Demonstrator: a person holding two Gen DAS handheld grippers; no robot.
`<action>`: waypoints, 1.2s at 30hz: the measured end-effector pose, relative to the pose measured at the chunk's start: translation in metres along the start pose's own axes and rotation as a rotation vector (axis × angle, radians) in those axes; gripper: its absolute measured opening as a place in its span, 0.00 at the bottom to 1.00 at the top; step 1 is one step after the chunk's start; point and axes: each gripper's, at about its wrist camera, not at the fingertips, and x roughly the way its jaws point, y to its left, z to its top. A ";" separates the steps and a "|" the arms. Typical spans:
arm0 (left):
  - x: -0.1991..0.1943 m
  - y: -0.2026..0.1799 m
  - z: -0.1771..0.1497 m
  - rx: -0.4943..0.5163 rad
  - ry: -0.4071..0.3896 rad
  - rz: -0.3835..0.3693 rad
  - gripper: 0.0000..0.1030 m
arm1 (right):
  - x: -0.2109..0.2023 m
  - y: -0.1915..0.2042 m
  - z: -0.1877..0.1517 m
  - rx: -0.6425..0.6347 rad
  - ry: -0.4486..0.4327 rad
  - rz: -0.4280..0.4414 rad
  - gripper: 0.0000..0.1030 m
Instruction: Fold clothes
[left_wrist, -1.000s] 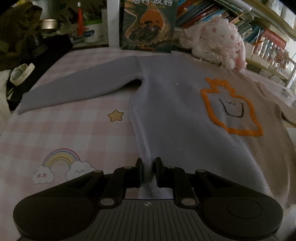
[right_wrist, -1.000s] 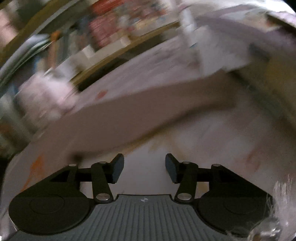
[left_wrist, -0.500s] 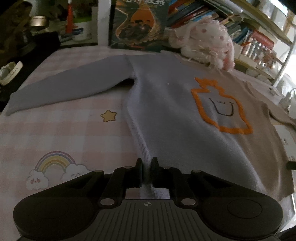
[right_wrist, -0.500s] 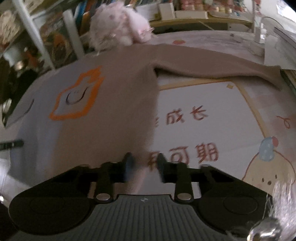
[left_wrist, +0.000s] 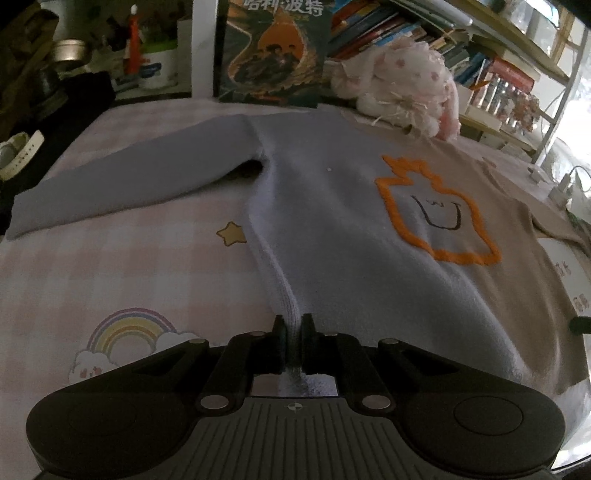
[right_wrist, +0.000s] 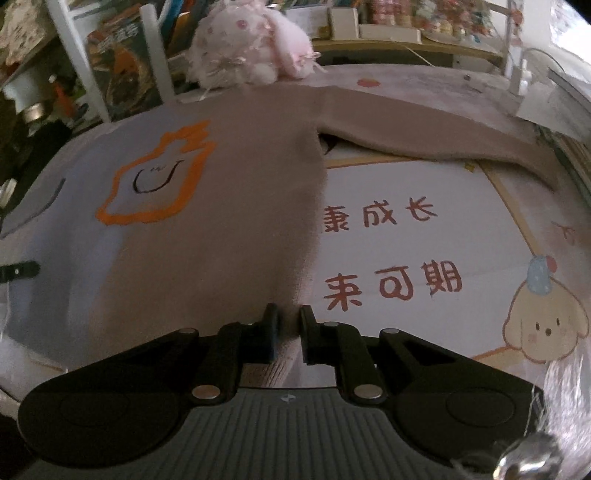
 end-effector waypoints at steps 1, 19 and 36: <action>0.000 0.001 0.000 0.001 -0.003 -0.004 0.06 | 0.000 0.000 0.000 0.004 -0.001 -0.004 0.11; -0.029 -0.007 -0.018 0.003 -0.125 0.051 0.23 | -0.004 0.017 -0.011 -0.017 -0.062 -0.113 0.41; -0.059 -0.066 -0.046 -0.068 -0.184 0.184 0.85 | -0.027 0.014 -0.024 -0.084 -0.253 -0.111 0.99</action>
